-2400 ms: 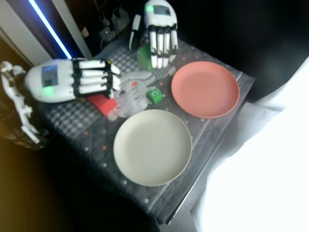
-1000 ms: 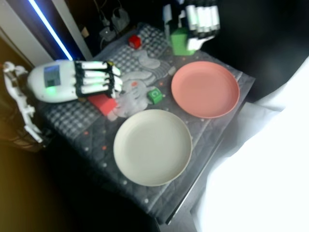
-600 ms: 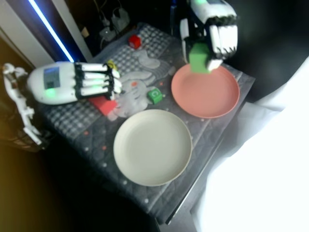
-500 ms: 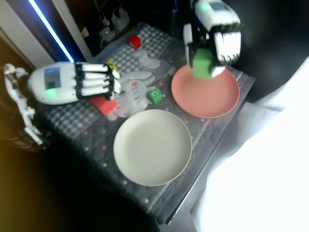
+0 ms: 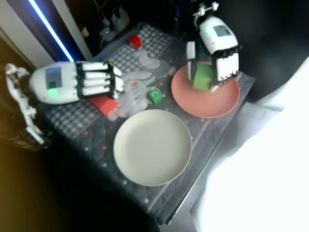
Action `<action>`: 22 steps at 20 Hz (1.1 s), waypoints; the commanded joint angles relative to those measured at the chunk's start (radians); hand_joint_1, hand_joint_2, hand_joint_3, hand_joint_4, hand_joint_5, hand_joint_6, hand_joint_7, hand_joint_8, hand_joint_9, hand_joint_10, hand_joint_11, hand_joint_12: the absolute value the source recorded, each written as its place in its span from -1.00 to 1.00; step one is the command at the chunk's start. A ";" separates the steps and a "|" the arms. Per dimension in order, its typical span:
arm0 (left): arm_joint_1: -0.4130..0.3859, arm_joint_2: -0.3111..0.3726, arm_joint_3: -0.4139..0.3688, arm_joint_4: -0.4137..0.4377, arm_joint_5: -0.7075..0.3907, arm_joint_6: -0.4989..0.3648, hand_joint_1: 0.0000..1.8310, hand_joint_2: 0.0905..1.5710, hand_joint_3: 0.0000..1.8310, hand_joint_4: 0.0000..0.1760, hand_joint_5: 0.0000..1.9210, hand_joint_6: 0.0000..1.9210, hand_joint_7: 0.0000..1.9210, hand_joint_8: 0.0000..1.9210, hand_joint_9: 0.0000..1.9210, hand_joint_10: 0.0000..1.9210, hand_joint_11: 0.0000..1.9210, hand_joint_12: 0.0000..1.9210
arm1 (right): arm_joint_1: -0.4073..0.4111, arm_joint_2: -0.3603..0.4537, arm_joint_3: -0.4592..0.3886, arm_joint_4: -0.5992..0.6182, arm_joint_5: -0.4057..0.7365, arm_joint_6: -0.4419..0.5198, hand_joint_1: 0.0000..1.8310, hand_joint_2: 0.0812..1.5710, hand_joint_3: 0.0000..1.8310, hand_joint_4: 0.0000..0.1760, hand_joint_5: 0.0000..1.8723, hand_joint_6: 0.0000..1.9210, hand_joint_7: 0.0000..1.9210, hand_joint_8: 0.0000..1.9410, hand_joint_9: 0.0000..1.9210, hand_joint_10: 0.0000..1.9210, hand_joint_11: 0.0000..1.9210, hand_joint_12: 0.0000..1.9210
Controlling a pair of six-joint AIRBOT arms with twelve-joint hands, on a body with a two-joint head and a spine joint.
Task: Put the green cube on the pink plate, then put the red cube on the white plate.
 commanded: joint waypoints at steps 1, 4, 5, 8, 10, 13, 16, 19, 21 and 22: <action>-0.001 0.001 0.003 -0.012 -0.111 -0.003 -0.22 0.11 -1.00 -0.39 -0.68 -0.98 -0.67 -0.96 -0.85 -0.51 -1.00 0.49 | 0.003 0.005 0.003 0.021 -0.119 0.016 -0.70 0.47 -1.00 -1.00 -0.89 -0.14 -0.71 -0.31 -0.91 0.03 -1.00 0.62; 0.016 0.019 -0.023 -0.028 -0.149 -0.003 -0.39 0.05 -1.00 0.03 -0.88 -1.00 -0.74 -0.99 -1.00 -0.25 -1.00 0.60 | 0.004 0.016 0.004 0.021 -0.119 0.016 -0.60 0.44 -1.00 -1.00 -0.87 -0.24 -0.72 -0.41 -0.91 -0.08 -1.00 0.48; 0.022 0.029 -0.038 -0.031 -0.171 -0.003 -0.43 0.01 -1.00 0.26 -0.93 -1.00 -0.86 -1.00 -1.00 -0.63 -1.00 0.16 | 0.005 0.020 0.004 0.021 -0.119 0.016 -0.53 0.38 -1.00 -1.00 -0.85 -0.26 -0.70 -0.48 -0.90 -0.15 -1.00 0.39; 0.046 0.088 -0.122 -0.032 -0.285 -0.003 -0.68 -0.04 -1.00 0.99 -0.99 -1.00 -0.90 -1.00 -0.88 -0.98 -1.00 -0.65 | 0.005 0.036 0.014 0.021 -0.118 0.016 -0.49 0.25 -1.00 -1.00 -0.73 -0.54 -0.65 -0.59 -0.90 -0.28 -1.00 0.15; 0.072 0.137 -0.189 -0.027 -0.381 -0.003 -0.59 0.08 -0.99 0.43 -0.98 -1.00 -0.84 -0.99 -0.76 -0.93 -1.00 0.26 | 0.014 0.042 0.018 0.021 -0.074 0.016 -0.51 0.20 -1.00 -1.00 -0.70 -0.67 -0.62 -0.68 -0.86 -0.31 -1.00 0.29; 0.114 0.205 -0.280 -0.017 -0.519 -0.003 -0.64 0.11 -1.00 0.24 -0.98 -1.00 -0.78 -0.98 -0.77 -0.89 -1.00 0.57 | 0.013 0.031 0.024 0.021 -0.053 0.016 -0.44 0.22 -1.00 -1.00 -0.66 -0.64 -0.61 -0.69 -0.94 -0.29 -1.00 0.15; 0.149 0.268 -0.357 0.003 -0.647 -0.003 -0.56 0.13 -1.00 0.91 -0.90 -1.00 -0.73 -0.95 -1.00 -0.23 -1.00 0.55 | 0.009 0.019 0.027 0.021 -0.026 0.016 -0.31 0.22 -1.00 -1.00 -0.69 -0.55 -0.58 -0.70 -0.88 -0.21 -1.00 0.37; 0.162 0.287 -0.389 0.019 -0.710 -0.003 -0.54 0.13 -1.00 1.00 -0.91 -1.00 -0.74 -0.96 -1.00 -0.20 -1.00 0.60 | 0.003 0.014 0.025 0.021 -0.010 0.016 -0.31 0.22 -1.00 -1.00 -0.70 -0.55 -0.58 -0.72 -0.85 -0.22 -1.00 0.42; 0.166 0.290 -0.399 0.028 -0.729 -0.003 -0.45 0.15 -1.00 0.35 -0.89 -1.00 -0.78 -0.69 -1.00 0.02 -1.00 0.84 | 0.002 0.011 0.024 0.021 0.011 0.016 -0.30 0.21 -1.00 -1.00 -0.69 -0.54 -0.59 -0.71 -0.88 -0.17 -1.00 0.38; 0.168 0.291 -0.402 0.030 -0.733 -0.003 -0.48 0.15 -1.00 0.31 -0.89 -1.00 -0.87 -0.46 -1.00 0.05 -1.00 0.84 | 0.001 0.009 0.024 0.021 0.021 0.016 -0.34 0.21 -1.00 -1.00 -0.68 -0.46 -0.57 -0.64 -0.86 -0.07 -1.00 0.49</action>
